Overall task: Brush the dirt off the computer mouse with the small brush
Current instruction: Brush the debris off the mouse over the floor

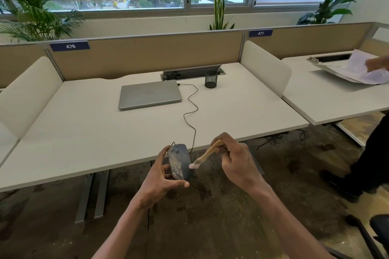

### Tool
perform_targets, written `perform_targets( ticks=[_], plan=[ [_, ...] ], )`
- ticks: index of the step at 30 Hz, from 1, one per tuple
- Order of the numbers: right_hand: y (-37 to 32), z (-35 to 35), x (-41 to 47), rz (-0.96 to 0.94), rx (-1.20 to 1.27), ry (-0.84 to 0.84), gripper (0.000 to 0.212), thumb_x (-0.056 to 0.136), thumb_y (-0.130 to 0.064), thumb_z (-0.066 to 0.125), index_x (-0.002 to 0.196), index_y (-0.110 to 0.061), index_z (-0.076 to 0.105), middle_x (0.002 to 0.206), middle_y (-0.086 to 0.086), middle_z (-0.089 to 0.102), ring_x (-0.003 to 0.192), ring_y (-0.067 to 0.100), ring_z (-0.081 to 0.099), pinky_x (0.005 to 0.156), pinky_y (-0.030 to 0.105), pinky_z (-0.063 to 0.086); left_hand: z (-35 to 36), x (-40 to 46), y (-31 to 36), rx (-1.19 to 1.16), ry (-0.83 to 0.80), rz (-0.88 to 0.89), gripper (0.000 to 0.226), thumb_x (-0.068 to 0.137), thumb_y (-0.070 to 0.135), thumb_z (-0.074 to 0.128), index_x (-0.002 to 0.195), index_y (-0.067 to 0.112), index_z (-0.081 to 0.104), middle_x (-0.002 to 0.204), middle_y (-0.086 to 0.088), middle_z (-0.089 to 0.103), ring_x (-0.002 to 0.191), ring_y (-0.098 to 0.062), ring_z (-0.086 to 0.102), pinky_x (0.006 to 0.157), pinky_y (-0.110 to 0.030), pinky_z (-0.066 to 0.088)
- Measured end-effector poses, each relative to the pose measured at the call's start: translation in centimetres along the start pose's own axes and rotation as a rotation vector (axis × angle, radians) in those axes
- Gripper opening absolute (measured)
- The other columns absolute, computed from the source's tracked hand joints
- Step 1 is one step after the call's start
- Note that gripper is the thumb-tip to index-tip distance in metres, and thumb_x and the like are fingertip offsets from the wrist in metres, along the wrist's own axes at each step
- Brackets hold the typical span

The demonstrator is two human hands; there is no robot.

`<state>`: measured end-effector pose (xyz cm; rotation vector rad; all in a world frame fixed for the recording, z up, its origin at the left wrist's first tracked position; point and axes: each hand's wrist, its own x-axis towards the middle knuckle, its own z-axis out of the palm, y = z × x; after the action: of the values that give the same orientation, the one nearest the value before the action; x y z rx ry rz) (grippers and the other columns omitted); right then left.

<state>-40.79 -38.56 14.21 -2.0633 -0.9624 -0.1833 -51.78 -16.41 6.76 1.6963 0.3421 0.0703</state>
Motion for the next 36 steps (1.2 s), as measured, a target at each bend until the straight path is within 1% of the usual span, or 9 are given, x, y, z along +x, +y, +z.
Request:
perform_targets(
  ticks=[7, 11, 13, 21, 24, 27, 29, 32, 36],
  plan=[
    [0.5, 0.1, 0.7, 0.012, 0.04, 0.038, 0.029, 0.091, 0.009, 0.056, 0.104, -0.016, 0.059, 0.08, -0.023, 0.057, 0.069, -0.009, 0.059, 0.055, 0.005, 0.041, 0.1, 0.2, -0.2, -0.01, -0.039, -0.002, 0.139, 0.045, 0.034, 0.103, 0.155, 0.043, 0.018, 0.146, -0.015, 0.053, 0.125, -0.031, 0.063, 0.106, -0.054, 0.051],
    [0.9, 0.8, 1.3, 0.033, 0.078, 0.089, 0.024, 0.093, 0.004, 0.059, 0.105, -0.016, 0.062, 0.089, -0.009, 0.068, 0.077, -0.003, 0.063, 0.064, 0.013, 0.051, 0.1, -0.1, -0.5, -0.001, -0.04, -0.003, 0.139, 0.046, 0.035, 0.104, 0.156, 0.044, 0.019, 0.144, -0.01, 0.055, 0.123, -0.026, 0.065, 0.105, -0.051, 0.053],
    [1.2, 1.4, 1.5, 0.022, 0.083, 0.114, 0.018, 0.093, -0.002, 0.063, 0.106, -0.016, 0.066, 0.093, -0.009, 0.07, 0.083, -0.007, 0.063, 0.07, 0.012, 0.053, 0.0, -0.2, -0.6, -0.003, -0.039, 0.003, 0.136, 0.048, 0.033, 0.104, 0.153, 0.05, 0.019, 0.141, -0.009, 0.057, 0.121, -0.024, 0.066, 0.103, -0.049, 0.054],
    [1.3, 4.0, 2.9, 0.121, 0.031, 0.101, 0.014, 0.093, -0.02, 0.069, 0.105, -0.02, 0.076, 0.086, -0.012, 0.074, 0.074, -0.012, 0.063, 0.066, 0.004, 0.047, 0.3, -0.6, 0.2, 0.013, -0.055, 0.046, 0.135, 0.047, 0.039, 0.103, 0.151, 0.054, 0.019, 0.137, -0.006, 0.06, 0.12, -0.022, 0.067, 0.102, -0.047, 0.055],
    [1.1, 5.1, 3.9, 0.263, 0.06, 0.04, 0.014, 0.094, -0.019, 0.066, 0.102, -0.022, 0.076, 0.086, -0.011, 0.075, 0.073, -0.002, 0.068, 0.071, 0.022, 0.059, 0.6, -0.7, 0.7, 0.019, -0.079, 0.053, 0.138, 0.047, 0.039, 0.103, 0.155, 0.049, 0.017, 0.134, -0.006, 0.063, 0.117, -0.02, 0.069, 0.101, -0.046, 0.056],
    [1.0, 5.8, 4.9, 0.438, 0.154, -0.019, 0.013, 0.093, -0.017, 0.064, 0.096, -0.022, 0.075, 0.088, -0.006, 0.076, 0.08, 0.012, 0.073, 0.077, 0.041, 0.062, 0.8, -0.6, 1.0, 0.011, -0.111, 0.059, 0.135, 0.054, 0.025, 0.101, 0.156, 0.045, 0.015, 0.132, -0.005, 0.064, 0.116, -0.019, 0.07, 0.099, -0.041, 0.058],
    [1.0, 6.2, 5.5, 0.545, 0.22, -0.048, 0.01, 0.093, -0.015, 0.062, 0.094, -0.019, 0.072, 0.093, 0.001, 0.076, 0.08, 0.017, 0.073, 0.076, 0.045, 0.062, 0.8, -0.6, 1.1, -0.007, -0.137, 0.055, 0.132, 0.058, 0.014, 0.099, 0.157, 0.043, 0.015, 0.128, -0.004, 0.067, 0.113, -0.019, 0.071, 0.093, -0.035, 0.06],
    [0.9, 6.6, 6.1, 0.668, 0.34, -0.124, 0.007, 0.095, -0.014, 0.058, 0.095, -0.011, 0.065, 0.103, 0.009, 0.07, 0.091, 0.026, 0.069, 0.076, 0.049, 0.062, 0.9, -0.5, 1.2, -0.013, -0.151, 0.043, 0.134, 0.056, 0.018, 0.099, 0.157, 0.043, 0.014, 0.131, -0.006, 0.066, 0.113, -0.021, 0.071, 0.096, -0.042, 0.059],
    [0.6, 6.5, 6.3, 0.713, 0.475, -0.218, 0.015, 0.099, -0.016, 0.057, 0.103, -0.002, 0.062, 0.106, 0.012, 0.068, 0.097, 0.029, 0.067, 0.08, 0.044, 0.062, 0.7, -0.2, 0.9, 0.001, -0.184, 0.042, 0.135, 0.058, 0.018, 0.099, 0.159, 0.04, 0.012, 0.123, 0.009, 0.072, 0.115, -0.02, 0.071, 0.101, -0.044, 0.056]
  ],
)
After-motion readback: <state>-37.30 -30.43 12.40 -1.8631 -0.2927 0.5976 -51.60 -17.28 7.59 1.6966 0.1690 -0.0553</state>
